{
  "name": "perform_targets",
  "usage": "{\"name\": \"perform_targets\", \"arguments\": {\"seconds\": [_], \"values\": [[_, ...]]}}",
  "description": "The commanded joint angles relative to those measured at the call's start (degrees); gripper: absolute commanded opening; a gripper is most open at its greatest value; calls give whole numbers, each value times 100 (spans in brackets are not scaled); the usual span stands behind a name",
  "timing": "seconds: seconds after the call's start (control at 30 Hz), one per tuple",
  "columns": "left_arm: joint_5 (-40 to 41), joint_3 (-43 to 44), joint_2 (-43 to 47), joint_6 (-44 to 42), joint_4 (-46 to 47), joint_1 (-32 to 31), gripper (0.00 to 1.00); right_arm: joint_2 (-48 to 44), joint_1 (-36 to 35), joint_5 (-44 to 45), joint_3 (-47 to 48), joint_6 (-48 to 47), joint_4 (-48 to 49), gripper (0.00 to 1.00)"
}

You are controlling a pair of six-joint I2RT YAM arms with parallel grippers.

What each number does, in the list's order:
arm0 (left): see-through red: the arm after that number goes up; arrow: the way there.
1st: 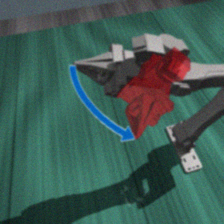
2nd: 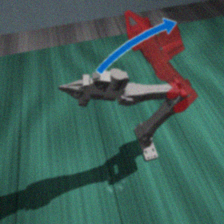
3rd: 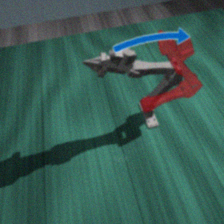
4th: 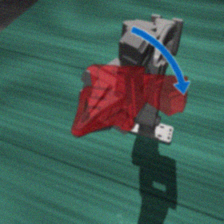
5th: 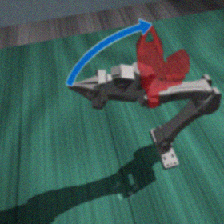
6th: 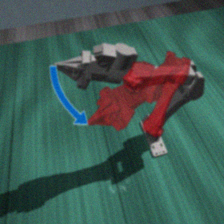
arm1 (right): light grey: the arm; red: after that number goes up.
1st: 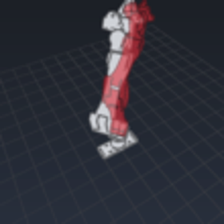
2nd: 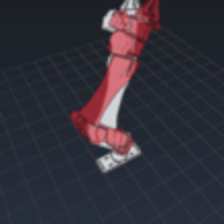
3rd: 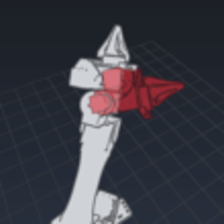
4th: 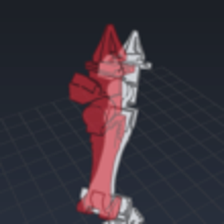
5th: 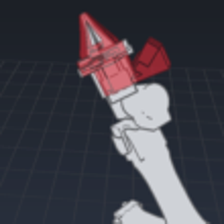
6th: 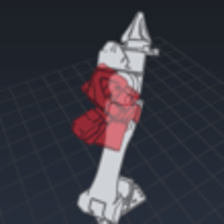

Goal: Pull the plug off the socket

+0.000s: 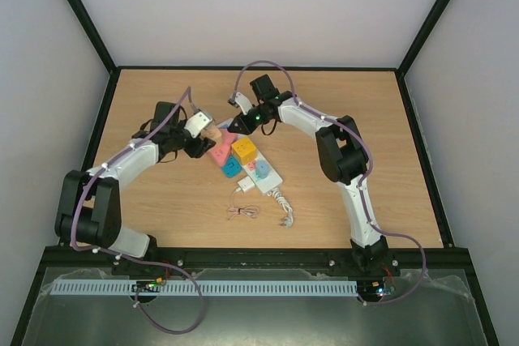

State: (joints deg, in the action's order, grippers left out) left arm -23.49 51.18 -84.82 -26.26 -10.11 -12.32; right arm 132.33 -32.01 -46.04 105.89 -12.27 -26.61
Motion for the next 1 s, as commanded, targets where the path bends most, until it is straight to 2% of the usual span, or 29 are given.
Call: {"name": "perform_targets", "arguments": {"seconds": [0.0,0.47,0.77,0.97], "values": [[-775,-273,474,87,837,168,56,552,-7,1178,-447,-74,-902,17],[-1206,-421,561,15,1015,405,53,530,-7,1243,-477,-74,-886,17],[-1394,105,530,91,340,704,52,476,-22,1201,-486,-47,-881,18],[-798,733,366,-239,-442,1062,53,302,-25,1118,-509,-47,-867,22]]}}
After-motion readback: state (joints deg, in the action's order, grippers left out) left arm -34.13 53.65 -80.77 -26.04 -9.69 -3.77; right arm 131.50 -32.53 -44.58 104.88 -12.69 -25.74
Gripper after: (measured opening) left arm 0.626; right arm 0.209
